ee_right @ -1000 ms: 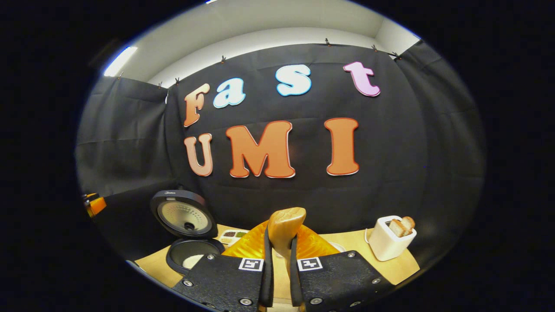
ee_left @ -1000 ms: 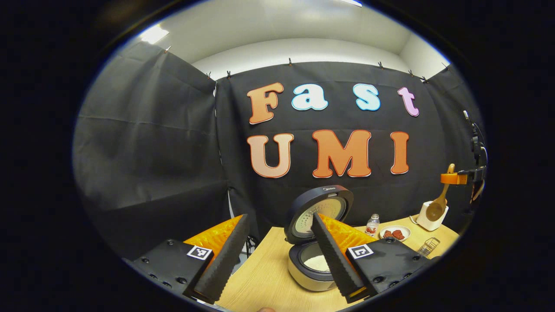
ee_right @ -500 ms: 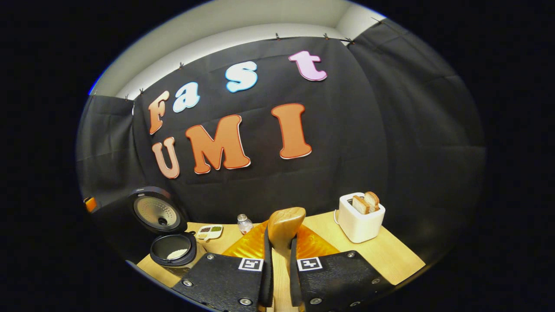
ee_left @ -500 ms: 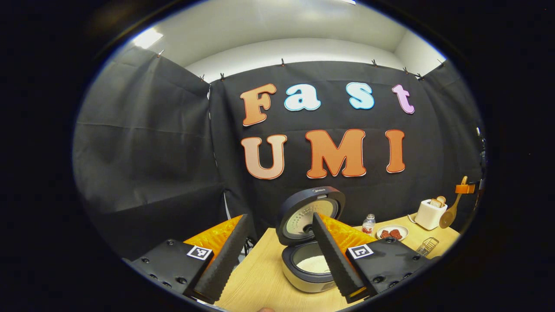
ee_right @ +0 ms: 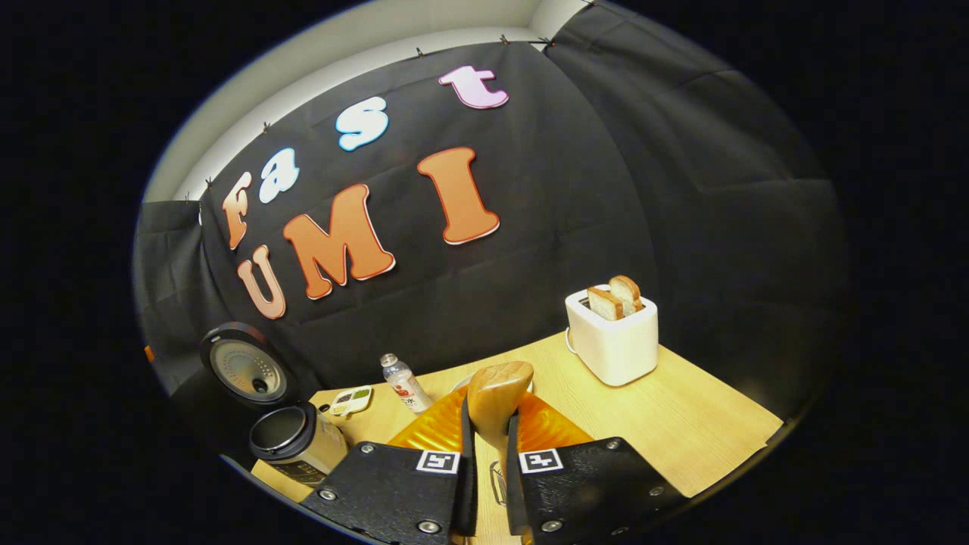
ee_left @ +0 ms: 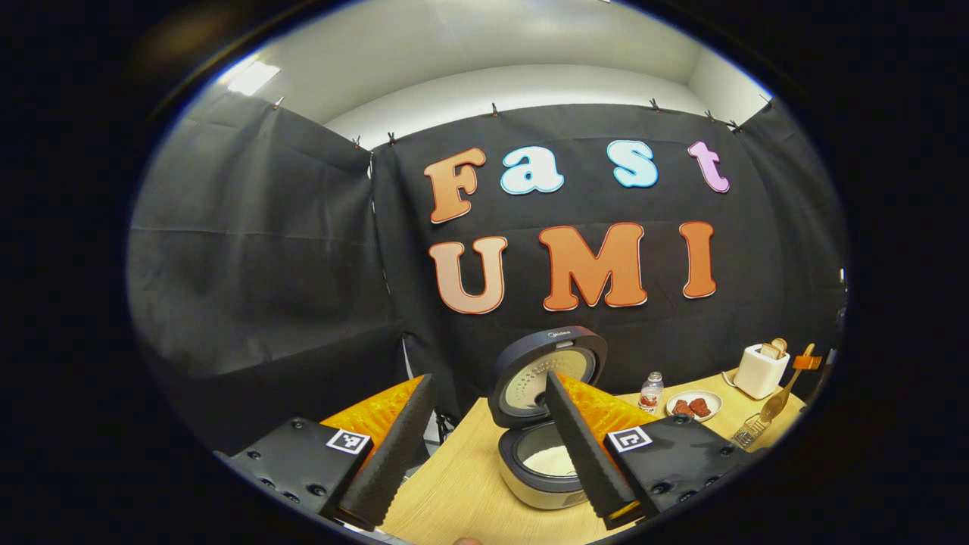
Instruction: Close the left gripper, press the button to open the rice cooker; take a wooden spoon from the chopstick holder with the right hand, scoop a spoonful of rice and pour it into the rice cooker, then put the wooden spoon back into the chopstick holder.
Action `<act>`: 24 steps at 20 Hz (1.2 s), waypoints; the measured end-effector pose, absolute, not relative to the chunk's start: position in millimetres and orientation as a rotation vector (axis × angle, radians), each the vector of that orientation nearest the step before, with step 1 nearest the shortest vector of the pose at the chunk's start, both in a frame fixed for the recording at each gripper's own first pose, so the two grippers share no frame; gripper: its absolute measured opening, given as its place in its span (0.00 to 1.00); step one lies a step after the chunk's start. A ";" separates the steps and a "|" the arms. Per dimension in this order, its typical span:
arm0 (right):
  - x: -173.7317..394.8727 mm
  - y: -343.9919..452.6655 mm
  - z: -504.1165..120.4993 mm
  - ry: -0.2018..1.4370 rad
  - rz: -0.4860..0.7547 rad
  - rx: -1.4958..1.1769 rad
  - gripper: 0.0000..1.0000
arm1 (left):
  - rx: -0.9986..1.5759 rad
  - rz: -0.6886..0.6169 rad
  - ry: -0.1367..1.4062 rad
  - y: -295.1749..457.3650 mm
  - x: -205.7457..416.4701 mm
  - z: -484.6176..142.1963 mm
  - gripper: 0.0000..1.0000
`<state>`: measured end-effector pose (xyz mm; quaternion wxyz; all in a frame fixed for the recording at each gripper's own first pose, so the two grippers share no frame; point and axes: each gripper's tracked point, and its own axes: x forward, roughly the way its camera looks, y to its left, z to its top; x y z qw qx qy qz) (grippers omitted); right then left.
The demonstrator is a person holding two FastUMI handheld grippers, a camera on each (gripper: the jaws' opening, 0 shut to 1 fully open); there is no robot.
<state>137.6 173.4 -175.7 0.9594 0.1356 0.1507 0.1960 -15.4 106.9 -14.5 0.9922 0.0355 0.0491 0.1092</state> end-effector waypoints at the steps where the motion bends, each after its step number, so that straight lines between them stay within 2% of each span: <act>1: 140.3 174.2 -185.8 0.326 0.397 0.284 0.14 | 0.071 0.220 0.104 106.7 -16.7 -16.2 1.00; 7: 148.7 186.1 -236.1 0.421 0.398 0.350 0.15 | 0.099 0.235 0.126 111.2 -23.1 -24.5 1.00; 13: 153.0 182.2 -258.9 0.458 0.371 0.382 0.15 | 0.127 0.246 0.138 115.1 -29.2 -29.0 1.00; 15: 151.3 175.1 -259.7 0.464 0.356 0.388 0.19 | 0.137 0.253 0.145 118.9 -32.3 -32.0 1.00; 17: 150.8 171.6 -261.0 0.472 0.336 0.389 0.24 | 0.123 0.257 0.152 120.3 -31.5 -34.8 0.94; 18: 150.0 168.9 -262.6 0.483 0.327 0.391 0.24 | 0.112 0.263 0.151 122.6 -33.0 -35.0 1.00; 20: 148.9 163.2 -265.8 0.507 0.299 0.380 0.35 | 0.095 0.273 0.143 128.0 -34.3 -34.2 1.00; 22: 149.8 147.3 -268.4 0.512 0.246 0.339 0.51 | 0.065 0.249 0.150 125.0 -34.5 -38.4 0.98; 23: 151.5 137.1 -264.4 0.499 0.210 0.327 0.64 | 0.051 0.239 0.148 124.9 -34.3 -39.0 0.97; 24: 153.2 127.2 -259.1 0.482 0.178 0.313 0.71 | 0.042 0.238 0.145 128.5 -37.0 -38.4 0.95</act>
